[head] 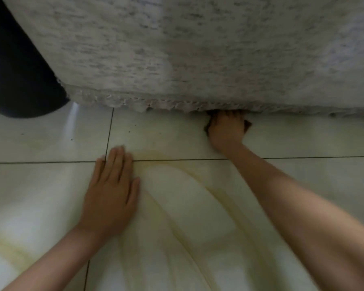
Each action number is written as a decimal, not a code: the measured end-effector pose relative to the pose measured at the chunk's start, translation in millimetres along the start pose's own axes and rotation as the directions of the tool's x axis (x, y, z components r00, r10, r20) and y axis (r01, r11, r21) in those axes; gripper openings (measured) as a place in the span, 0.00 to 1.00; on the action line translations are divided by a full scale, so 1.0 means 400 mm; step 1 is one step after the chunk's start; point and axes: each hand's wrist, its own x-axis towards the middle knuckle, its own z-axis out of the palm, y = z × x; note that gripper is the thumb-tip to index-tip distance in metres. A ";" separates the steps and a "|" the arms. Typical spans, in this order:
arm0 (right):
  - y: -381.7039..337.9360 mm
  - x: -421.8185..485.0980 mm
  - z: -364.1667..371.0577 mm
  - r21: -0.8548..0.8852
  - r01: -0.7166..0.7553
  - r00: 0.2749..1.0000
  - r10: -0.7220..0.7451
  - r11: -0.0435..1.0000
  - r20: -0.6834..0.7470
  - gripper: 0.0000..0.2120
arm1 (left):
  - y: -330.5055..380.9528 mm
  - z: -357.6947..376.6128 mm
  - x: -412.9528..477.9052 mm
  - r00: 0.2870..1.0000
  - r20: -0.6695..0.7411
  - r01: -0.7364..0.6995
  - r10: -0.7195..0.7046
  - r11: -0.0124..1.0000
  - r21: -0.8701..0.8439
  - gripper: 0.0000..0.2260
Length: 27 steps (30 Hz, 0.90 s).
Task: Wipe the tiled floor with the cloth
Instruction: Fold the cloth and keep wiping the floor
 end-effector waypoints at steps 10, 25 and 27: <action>-0.142 -0.180 0.006 0.427 0.771 0.540 -0.841 0.473 -0.042 0.26 | -0.032 0.004 -0.055 0.982 -0.002 0.188 -0.188 0.982 -0.016 0.32; -0.009 -0.244 0.005 0.412 0.515 0.834 -0.551 0.752 -0.036 0.26 | -0.030 -0.002 -0.050 0.980 0.030 0.197 -0.197 0.980 0.004 0.31; 0.070 -0.164 -0.020 0.410 0.579 0.775 -0.632 0.705 -0.009 0.25 | -0.030 -0.001 -0.052 0.980 0.033 0.196 -0.196 0.981 0.002 0.31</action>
